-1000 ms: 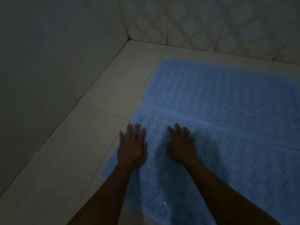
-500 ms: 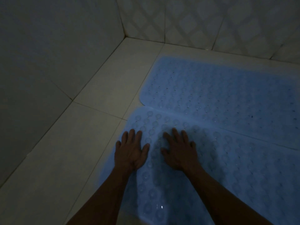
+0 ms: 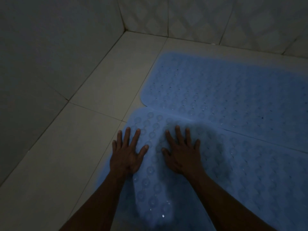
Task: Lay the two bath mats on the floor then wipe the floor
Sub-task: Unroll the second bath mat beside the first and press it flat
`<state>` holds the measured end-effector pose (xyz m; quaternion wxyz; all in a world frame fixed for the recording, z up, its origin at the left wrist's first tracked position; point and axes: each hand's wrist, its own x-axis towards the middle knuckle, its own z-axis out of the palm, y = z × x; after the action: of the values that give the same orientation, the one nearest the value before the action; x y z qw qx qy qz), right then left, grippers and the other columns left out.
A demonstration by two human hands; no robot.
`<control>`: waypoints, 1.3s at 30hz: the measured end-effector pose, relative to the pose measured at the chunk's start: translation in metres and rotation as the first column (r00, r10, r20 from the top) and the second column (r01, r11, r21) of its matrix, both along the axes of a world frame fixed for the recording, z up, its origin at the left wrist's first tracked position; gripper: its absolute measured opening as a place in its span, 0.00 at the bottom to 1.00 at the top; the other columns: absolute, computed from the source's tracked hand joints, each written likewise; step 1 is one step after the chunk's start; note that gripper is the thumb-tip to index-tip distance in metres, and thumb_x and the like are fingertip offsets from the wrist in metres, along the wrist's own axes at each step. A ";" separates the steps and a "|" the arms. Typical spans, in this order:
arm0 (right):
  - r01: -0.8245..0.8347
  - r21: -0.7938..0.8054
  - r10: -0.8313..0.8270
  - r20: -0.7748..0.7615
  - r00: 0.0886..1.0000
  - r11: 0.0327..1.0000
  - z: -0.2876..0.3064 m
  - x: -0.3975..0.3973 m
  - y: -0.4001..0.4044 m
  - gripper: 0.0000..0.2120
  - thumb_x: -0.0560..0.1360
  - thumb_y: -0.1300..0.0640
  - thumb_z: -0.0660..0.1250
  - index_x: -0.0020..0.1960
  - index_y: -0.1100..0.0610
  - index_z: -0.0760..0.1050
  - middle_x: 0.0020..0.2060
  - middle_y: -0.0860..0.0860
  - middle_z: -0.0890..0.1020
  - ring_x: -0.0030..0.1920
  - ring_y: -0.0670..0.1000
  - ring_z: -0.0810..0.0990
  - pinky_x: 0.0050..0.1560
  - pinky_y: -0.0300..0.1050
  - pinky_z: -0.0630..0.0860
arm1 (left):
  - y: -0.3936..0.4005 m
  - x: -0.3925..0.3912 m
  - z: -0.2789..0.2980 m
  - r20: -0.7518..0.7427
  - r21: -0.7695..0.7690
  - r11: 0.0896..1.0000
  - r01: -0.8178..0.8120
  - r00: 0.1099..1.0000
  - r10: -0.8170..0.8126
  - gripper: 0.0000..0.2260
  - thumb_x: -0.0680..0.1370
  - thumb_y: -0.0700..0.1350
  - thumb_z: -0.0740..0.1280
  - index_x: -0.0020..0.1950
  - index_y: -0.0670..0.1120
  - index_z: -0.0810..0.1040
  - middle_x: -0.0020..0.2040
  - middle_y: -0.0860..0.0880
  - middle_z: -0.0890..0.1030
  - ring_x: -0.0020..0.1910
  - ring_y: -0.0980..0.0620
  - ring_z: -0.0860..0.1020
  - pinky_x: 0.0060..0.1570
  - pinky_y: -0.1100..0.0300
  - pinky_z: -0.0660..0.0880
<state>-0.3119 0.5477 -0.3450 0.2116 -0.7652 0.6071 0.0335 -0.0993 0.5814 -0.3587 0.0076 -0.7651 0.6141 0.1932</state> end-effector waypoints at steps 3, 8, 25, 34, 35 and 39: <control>0.002 -0.013 -0.002 0.014 1.000 1.000 -0.001 0.005 0.003 0.32 0.79 0.35 0.46 0.78 0.40 0.37 0.79 0.48 0.36 0.77 0.58 0.32 0.73 0.71 0.40 | 0.004 0.004 -0.002 -0.001 -0.025 1.000 -0.006 1.000 0.006 0.33 0.78 0.72 0.45 0.79 0.65 0.37 0.81 0.53 0.35 0.79 0.46 0.33 0.78 0.42 0.39; 0.003 0.019 -0.003 0.024 1.000 1.000 -0.002 0.010 0.001 0.31 0.79 0.35 0.45 0.78 0.39 0.37 0.78 0.47 0.35 0.77 0.58 0.30 0.73 0.70 0.37 | 0.002 0.011 -0.006 0.005 -0.042 0.999 0.001 1.000 -0.001 0.33 0.78 0.72 0.46 0.79 0.65 0.37 0.81 0.53 0.36 0.79 0.46 0.33 0.77 0.42 0.38; 0.069 -0.078 -0.067 0.029 0.997 0.995 -0.017 -0.004 -0.031 0.31 0.78 0.31 0.40 0.76 0.36 0.34 0.78 0.44 0.35 0.77 0.54 0.31 0.73 0.70 0.36 | -0.060 -0.010 -0.014 0.107 -0.122 0.965 0.231 0.970 -0.218 0.27 0.82 0.67 0.43 0.80 0.65 0.40 0.82 0.55 0.40 0.80 0.48 0.36 0.77 0.37 0.41; 0.089 -0.112 -0.089 0.007 0.996 0.990 -0.021 0.000 -0.034 0.30 0.78 0.32 0.42 0.77 0.36 0.37 0.79 0.45 0.37 0.78 0.54 0.33 0.73 0.70 0.38 | -0.061 -0.008 -0.015 0.135 -0.153 0.961 0.229 0.969 -0.209 0.26 0.83 0.64 0.45 0.80 0.65 0.42 0.83 0.54 0.44 0.81 0.47 0.39 0.77 0.37 0.42; 0.088 -0.110 -0.088 0.009 0.996 0.990 -0.020 0.001 -0.033 0.30 0.78 0.32 0.42 0.77 0.36 0.37 0.79 0.45 0.38 0.78 0.54 0.33 0.73 0.71 0.38 | -0.061 -0.009 -0.014 0.135 -0.149 0.962 0.230 0.968 -0.211 0.26 0.83 0.64 0.45 0.80 0.65 0.42 0.83 0.54 0.44 0.81 0.47 0.39 0.77 0.37 0.43; 0.090 -0.101 -0.090 0.000 0.996 0.991 -0.019 0.002 -0.034 0.30 0.79 0.32 0.42 0.77 0.36 0.37 0.79 0.45 0.38 0.78 0.54 0.33 0.72 0.71 0.37 | -0.061 -0.009 -0.013 0.127 -0.117 0.967 0.225 0.969 -0.210 0.25 0.83 0.64 0.43 0.80 0.65 0.41 0.82 0.54 0.42 0.81 0.47 0.38 0.77 0.37 0.41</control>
<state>-0.3104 0.5139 -0.3641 0.1725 -0.7468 0.6423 -0.0048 -0.1082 0.5201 -0.3714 0.0135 -0.7016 0.7044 0.1069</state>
